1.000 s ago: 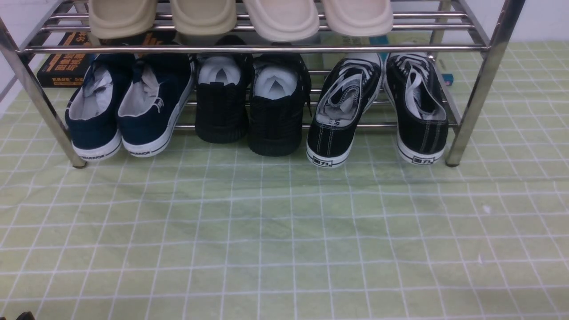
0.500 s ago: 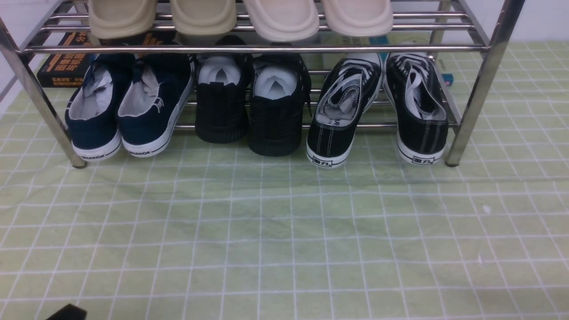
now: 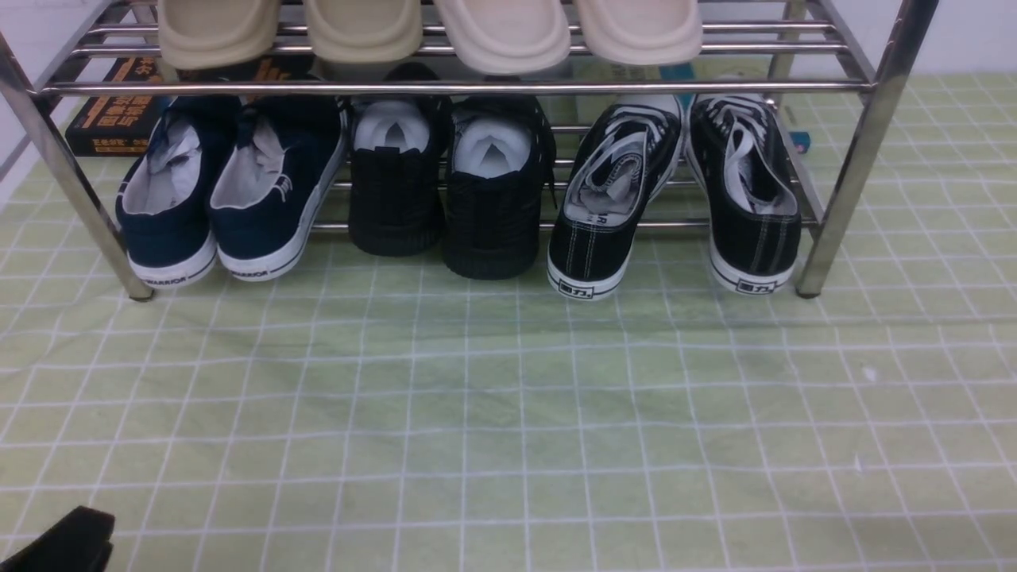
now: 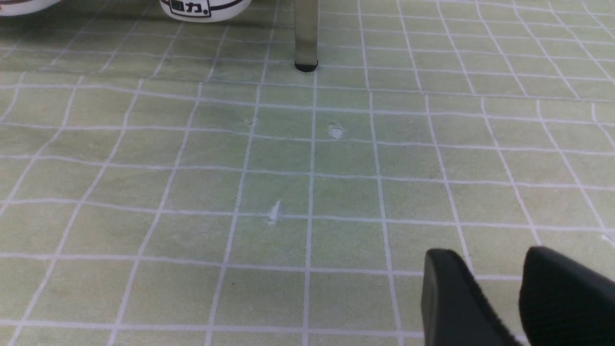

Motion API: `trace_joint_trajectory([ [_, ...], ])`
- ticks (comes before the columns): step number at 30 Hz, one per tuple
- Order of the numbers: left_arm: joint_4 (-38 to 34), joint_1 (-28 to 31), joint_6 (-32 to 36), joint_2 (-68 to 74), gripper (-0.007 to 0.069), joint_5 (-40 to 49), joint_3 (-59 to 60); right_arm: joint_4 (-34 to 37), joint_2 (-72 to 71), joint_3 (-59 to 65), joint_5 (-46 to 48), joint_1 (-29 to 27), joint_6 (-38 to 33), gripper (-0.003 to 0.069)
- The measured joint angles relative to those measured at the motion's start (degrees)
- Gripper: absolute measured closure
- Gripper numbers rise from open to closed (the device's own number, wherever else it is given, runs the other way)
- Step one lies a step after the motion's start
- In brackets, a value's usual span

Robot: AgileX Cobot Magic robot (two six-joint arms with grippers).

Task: Take the shoes off the shelf with your hand from the green coffee tablecloth.
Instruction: 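Grasp a shoe standing on the lower shelf of the shoe rack with the left gripper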

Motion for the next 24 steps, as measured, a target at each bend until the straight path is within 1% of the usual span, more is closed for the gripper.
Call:
trace_joint_trajectory([
  [4, 3.64, 0.00, 3.87, 0.22, 0.0554, 5.75, -6.21, 0.00, 0.00, 0.00, 0.00, 0.00, 0.00, 0.0419],
  [6, 7.50, 0.00, 4.75, 3.87, 0.0615, 12.00, -12.63, 0.00, 0.00, 0.00, 0.00, 0.00, 0.00, 0.0419],
  [8, 8.93, 0.00, 4.80, 5.81, 0.0622, 14.13, -14.66, 0.00, 0.00, 0.00, 0.00, 0.00, 0.00, 0.0419],
  [9, 11.88, 0.00, 4.94, 10.35, 0.0624, 18.34, -18.74, 0.00, 0.00, 0.00, 0.00, 0.00, 0.00, 0.0419],
  [10, 12.25, 0.00, 4.94, 10.98, 0.0624, 18.86, -19.24, 0.00, 0.00, 0.00, 0.00, 0.00, 0.00, 0.0419],
  [11, 15.07, 0.00, 5.07, 16.18, 0.0624, 22.70, -23.41, 0.00, 0.00, 0.00, 0.00, 0.00, 0.00, 0.0419],
  [14, 19.68, 0.00, 5.91, 26.19, 0.0608, 27.92, -30.97, 0.00, 0.00, 0.00, 0.00, 0.00, 0.00, 0.0419],
  [15, 19.96, 0.00, 6.18, 27.68, 0.0606, 28.45, -32.06, 0.00, 0.00, 0.00, 0.00, 0.00, 0.00, 0.0419],
  [16, 22.08, 0.00, 8.00, 33.73, 0.0585, 29.89, -36.44, 0.00, 0.00, 0.00, 0.00, 0.00, 0.00, 0.0419],
  [19, 23.03, 0.00, 12.28, 44.20, 0.0536, 30.56, -43.98, 0.00, 0.00, 0.00, 0.00, 0.00, 0.00, 0.0419],
  [20, 22.92, 0.00, 12.58, 44.93, 0.0526, 30.56, -44.51, 0.00, 0.00, 0.00, 0.00, 0.00, 0.00, 0.0419],
  [23, 20.55, 0.00, 17.13, 54.63, 0.0449, 30.56, -51.47, 0.00, 0.00, 0.00, 0.00, 0.00, 0.00, 0.0419],
  [24, 17.57, 0.00, 20.51, 60.43, 0.0375, 30.56, -55.39, 0.00, 0.00, 0.00, 0.00, 0.00, 0.00, 0.0419],
])
